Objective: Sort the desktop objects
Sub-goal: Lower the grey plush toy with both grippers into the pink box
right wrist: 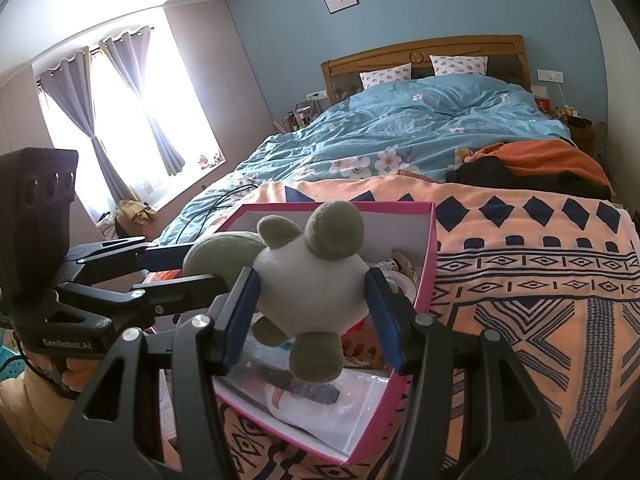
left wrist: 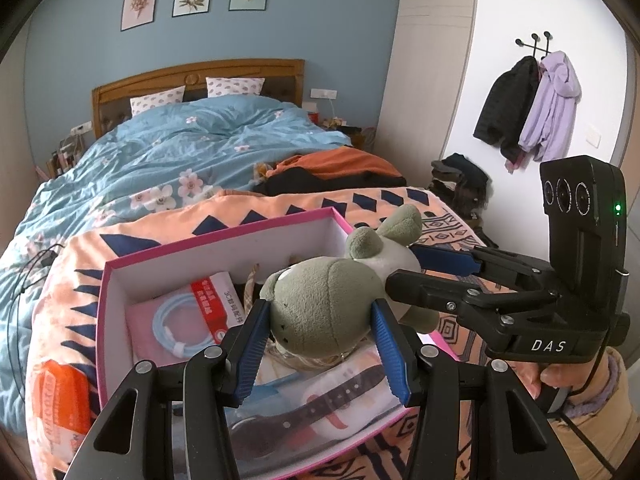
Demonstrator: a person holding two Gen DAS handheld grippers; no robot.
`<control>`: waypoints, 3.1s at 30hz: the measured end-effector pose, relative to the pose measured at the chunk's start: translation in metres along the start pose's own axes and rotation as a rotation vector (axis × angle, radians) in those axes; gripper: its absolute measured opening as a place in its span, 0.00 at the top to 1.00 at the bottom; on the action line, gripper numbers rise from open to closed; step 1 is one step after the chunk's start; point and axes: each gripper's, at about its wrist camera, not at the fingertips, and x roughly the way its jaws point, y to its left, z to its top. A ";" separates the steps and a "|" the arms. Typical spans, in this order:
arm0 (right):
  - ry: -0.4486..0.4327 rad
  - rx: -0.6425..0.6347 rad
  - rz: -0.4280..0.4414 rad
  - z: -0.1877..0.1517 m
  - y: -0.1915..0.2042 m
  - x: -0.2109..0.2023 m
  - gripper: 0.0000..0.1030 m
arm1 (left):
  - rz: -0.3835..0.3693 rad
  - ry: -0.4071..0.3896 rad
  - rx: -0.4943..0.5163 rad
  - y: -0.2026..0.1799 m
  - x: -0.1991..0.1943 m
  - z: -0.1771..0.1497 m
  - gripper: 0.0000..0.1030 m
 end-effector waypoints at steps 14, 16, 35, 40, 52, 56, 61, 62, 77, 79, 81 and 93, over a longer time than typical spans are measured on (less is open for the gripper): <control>0.011 0.005 -0.004 0.002 -0.004 0.009 0.44 | 0.002 0.004 -0.010 0.006 0.009 0.002 0.49; 0.013 0.004 -0.007 0.003 -0.004 0.010 0.44 | 0.004 0.005 -0.008 0.007 0.011 0.002 0.49; 0.020 0.008 -0.020 0.009 -0.012 0.019 0.44 | 0.005 0.007 -0.015 0.013 0.017 0.003 0.49; 0.021 0.007 -0.027 0.010 -0.014 0.023 0.44 | 0.005 0.007 -0.015 0.015 0.018 0.004 0.49; 0.030 0.013 -0.036 0.012 -0.020 0.032 0.44 | 0.007 0.018 -0.028 0.020 0.030 0.009 0.49; 0.034 0.015 -0.035 0.012 -0.021 0.035 0.44 | 0.012 0.020 -0.027 0.020 0.034 0.010 0.49; 0.040 0.015 -0.037 0.013 -0.022 0.038 0.44 | 0.011 0.024 -0.032 0.022 0.038 0.009 0.49; 0.042 0.015 -0.039 0.013 -0.022 0.039 0.44 | 0.011 0.024 -0.033 0.022 0.038 0.009 0.49; 0.058 0.013 -0.048 0.014 -0.025 0.048 0.44 | 0.010 0.046 -0.050 0.027 0.050 0.009 0.49; 0.059 0.014 -0.050 0.015 -0.025 0.049 0.44 | 0.012 0.048 -0.050 0.026 0.052 0.009 0.49; 0.062 0.012 -0.054 0.015 -0.027 0.051 0.44 | 0.011 0.051 -0.053 0.027 0.053 0.009 0.49; 0.095 0.003 -0.071 0.017 -0.033 0.067 0.44 | 0.020 0.086 -0.075 0.030 0.067 0.009 0.49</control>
